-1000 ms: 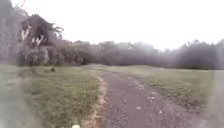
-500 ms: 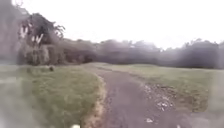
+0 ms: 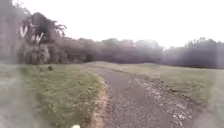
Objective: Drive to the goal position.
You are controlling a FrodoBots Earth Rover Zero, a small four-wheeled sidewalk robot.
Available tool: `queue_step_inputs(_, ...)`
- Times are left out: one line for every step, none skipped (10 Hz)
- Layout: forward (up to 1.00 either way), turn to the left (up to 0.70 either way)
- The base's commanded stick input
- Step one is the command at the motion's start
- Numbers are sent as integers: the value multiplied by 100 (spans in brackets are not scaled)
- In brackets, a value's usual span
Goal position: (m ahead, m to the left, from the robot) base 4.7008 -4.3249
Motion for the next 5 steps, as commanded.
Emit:
queue_step_inputs(70, 0)
queue_step_inputs(70, -2)
queue_step_inputs(70, -4)
queue_step_inputs(70, -14)
queue_step_inputs(70, -14)
